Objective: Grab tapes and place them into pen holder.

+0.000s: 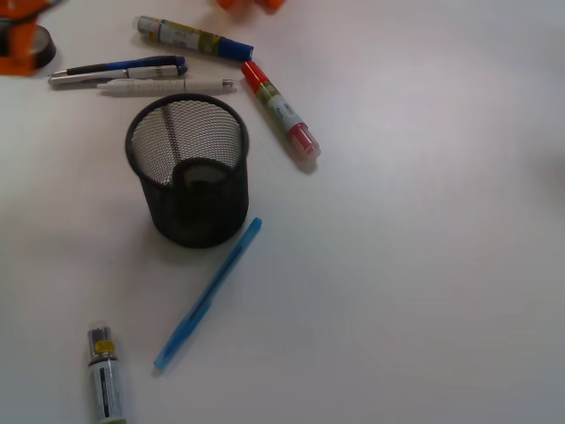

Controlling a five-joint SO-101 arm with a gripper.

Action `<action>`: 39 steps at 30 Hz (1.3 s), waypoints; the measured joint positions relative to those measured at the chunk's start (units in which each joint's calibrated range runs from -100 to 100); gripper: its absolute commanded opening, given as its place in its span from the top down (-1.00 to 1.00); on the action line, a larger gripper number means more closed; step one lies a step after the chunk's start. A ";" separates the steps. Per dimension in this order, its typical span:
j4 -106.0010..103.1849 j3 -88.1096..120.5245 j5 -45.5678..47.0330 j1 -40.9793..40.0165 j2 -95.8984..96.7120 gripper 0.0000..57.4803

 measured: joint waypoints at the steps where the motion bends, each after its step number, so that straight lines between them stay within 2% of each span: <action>1: -0.43 1.89 -0.20 2.37 0.00 -0.33; 7: -8.64 10.51 1.32 16.57 -0.44 -0.33; 13: -12.18 15.72 2.64 20.05 1.31 -0.33; 23: -12.53 16.53 3.17 15.76 4.97 -0.33; 34: -12.53 19.50 2.93 16.06 4.88 -0.33; 39: -12.70 25.70 2.00 16.80 4.97 -0.21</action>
